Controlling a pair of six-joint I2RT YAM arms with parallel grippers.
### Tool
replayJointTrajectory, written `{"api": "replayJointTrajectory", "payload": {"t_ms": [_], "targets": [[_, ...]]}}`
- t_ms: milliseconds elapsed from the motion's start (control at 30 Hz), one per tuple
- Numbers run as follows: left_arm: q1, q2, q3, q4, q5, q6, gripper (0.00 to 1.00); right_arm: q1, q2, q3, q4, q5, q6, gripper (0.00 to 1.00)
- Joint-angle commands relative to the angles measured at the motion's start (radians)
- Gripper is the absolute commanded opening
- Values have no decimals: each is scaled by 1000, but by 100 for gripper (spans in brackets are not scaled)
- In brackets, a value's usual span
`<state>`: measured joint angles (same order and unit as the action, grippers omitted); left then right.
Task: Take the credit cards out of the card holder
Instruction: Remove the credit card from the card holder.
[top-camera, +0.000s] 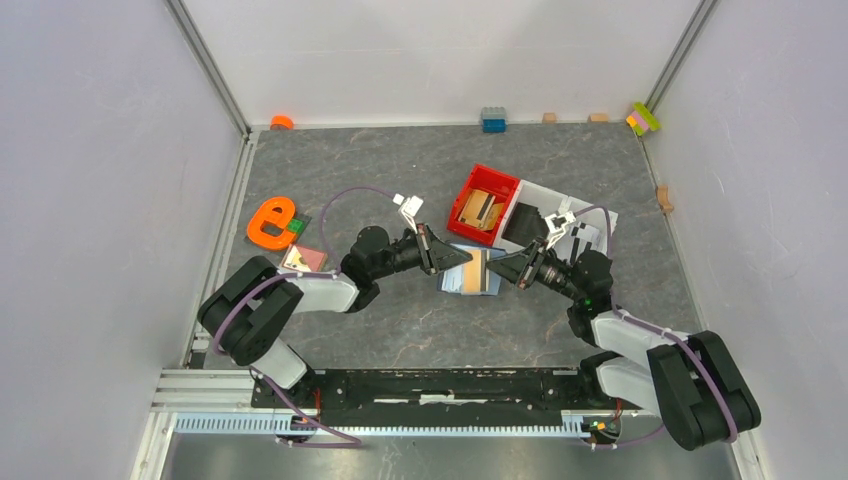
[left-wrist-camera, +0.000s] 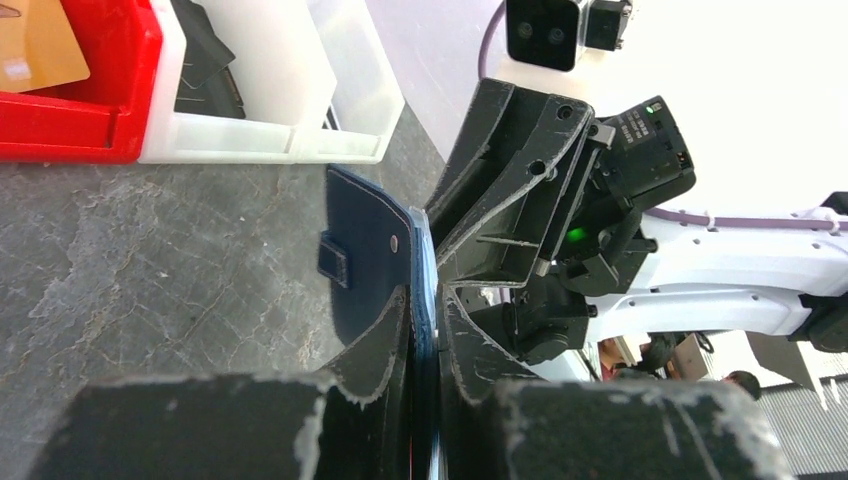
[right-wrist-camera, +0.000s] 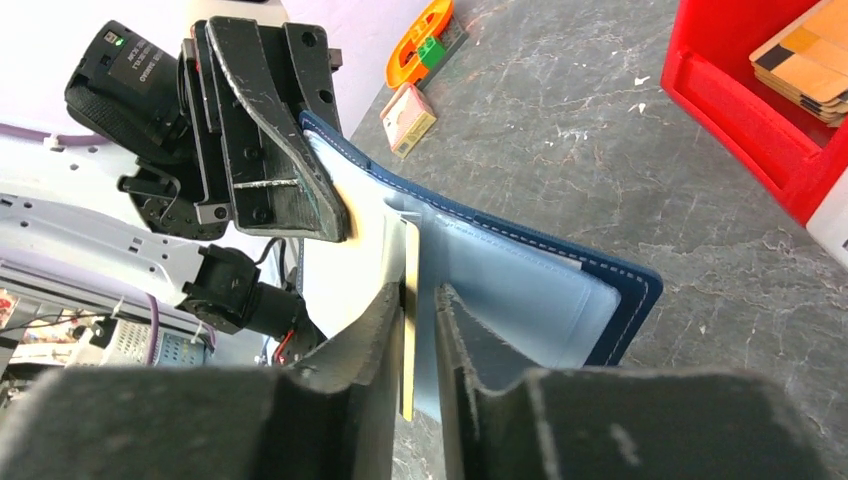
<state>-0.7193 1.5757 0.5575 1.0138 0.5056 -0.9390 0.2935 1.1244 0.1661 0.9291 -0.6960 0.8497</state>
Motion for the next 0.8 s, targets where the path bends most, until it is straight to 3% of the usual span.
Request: {"api": "replayJointTrajectory", "payload": {"t_ms": [0, 133, 400, 633, 767], "targets": [[5, -20, -4, 155, 54, -67, 2, -1, 18, -2, 93, -36, 25, 29], [26, -22, -38, 264, 56, -120, 2, 1, 25, -3, 103, -45, 30, 37], [50, 20, -47, 361, 75, -189, 2, 39, 70, 5, 231, -102, 90, 36], [64, 25, -55, 390, 76, -210, 2, 84, 100, 29, 244, -117, 85, 24], [72, 21, -61, 391, 73, -214, 2, 81, 73, 20, 232, -102, 77, 36]]}}
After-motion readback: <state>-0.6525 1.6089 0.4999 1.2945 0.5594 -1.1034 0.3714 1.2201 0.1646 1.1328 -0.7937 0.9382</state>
